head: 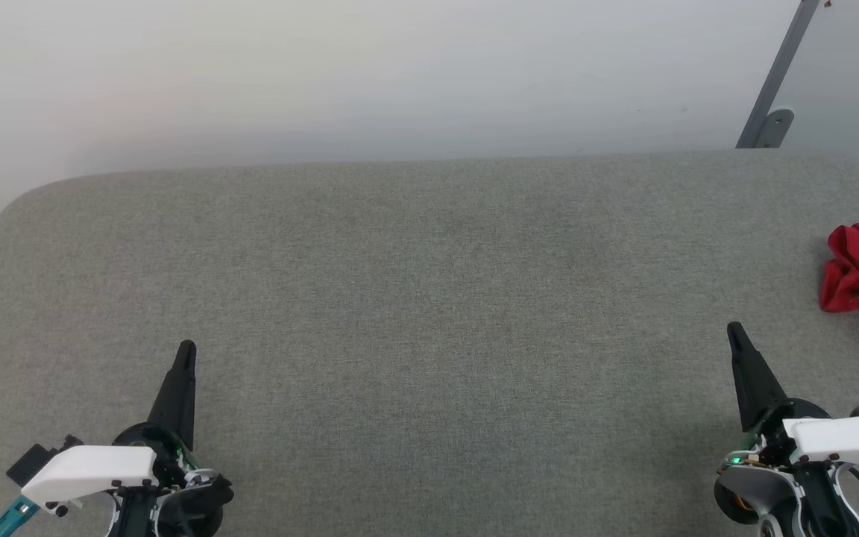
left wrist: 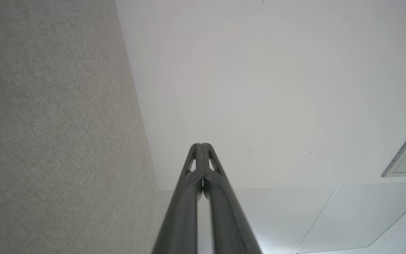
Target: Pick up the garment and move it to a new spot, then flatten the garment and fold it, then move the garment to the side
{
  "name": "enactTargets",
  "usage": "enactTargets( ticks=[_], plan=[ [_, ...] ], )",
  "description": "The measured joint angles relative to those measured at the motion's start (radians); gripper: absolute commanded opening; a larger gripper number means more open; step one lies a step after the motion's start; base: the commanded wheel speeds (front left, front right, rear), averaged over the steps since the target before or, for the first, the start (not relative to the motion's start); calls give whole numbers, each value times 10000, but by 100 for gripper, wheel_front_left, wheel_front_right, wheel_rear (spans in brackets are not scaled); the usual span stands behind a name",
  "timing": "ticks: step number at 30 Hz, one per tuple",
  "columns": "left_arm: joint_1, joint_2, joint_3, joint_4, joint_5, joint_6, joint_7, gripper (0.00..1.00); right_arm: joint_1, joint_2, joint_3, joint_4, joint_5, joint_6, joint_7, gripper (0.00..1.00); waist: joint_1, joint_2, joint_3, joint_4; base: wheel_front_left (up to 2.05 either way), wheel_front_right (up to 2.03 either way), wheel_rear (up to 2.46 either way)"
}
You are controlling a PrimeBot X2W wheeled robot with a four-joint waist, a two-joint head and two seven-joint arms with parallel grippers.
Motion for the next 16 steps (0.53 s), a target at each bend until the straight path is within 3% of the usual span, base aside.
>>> enactTargets(
  ticks=[16],
  plan=[
    [-1,-17,21,0,15,0,29,0,0,0,2,0,2,0,0,0,0,0,0,0,0,0,0]
  ],
)
